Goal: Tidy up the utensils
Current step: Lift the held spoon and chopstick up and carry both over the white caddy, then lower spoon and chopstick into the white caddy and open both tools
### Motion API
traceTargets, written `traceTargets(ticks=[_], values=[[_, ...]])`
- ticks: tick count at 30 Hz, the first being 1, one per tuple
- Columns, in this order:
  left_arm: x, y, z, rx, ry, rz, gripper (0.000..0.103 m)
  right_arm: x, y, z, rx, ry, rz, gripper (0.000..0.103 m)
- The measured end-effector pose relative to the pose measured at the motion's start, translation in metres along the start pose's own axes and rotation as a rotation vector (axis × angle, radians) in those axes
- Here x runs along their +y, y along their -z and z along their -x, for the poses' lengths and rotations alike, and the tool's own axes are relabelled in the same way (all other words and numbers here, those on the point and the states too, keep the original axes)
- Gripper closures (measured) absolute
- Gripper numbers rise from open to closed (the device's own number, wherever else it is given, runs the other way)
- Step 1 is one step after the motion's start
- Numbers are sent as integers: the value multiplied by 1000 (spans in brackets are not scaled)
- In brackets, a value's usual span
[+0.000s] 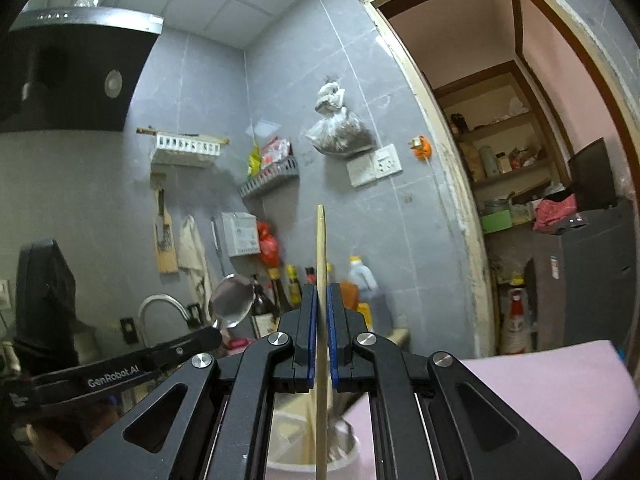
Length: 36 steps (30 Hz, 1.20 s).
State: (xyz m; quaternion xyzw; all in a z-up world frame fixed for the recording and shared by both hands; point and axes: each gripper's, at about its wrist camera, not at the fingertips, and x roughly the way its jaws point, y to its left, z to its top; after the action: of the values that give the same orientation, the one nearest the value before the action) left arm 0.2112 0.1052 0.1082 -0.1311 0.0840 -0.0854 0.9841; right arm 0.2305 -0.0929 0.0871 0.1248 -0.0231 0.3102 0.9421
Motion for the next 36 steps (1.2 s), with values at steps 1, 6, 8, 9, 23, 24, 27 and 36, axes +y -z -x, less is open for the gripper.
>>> traceTargets(ticks=[1,6,8,9,23,24,27,36], values=[[8,-3,-2,-13,0,17,103,1,-1,-4,-11,-11,-4,100],[40,-8,-12,-73,-11,88,103,3,1,-22,-64,-31,-33,100],[50,-5,-16,-90,-16,124,103,4,5,-31,-73,-26,-35,100],[55,-3,-19,-94,-17,144,103,4,7,-34,-73,-22,-32,100],[70,23,-25,-137,-22,249,103,-3,41,-57,-62,34,-12,100],[68,25,-25,-140,-27,247,103,-3,43,-57,-60,33,-7,100],[66,32,-25,-138,-27,245,103,0,48,-57,-49,30,12,100],[55,52,-23,-80,-50,202,103,6,62,-52,-2,36,53,99]])
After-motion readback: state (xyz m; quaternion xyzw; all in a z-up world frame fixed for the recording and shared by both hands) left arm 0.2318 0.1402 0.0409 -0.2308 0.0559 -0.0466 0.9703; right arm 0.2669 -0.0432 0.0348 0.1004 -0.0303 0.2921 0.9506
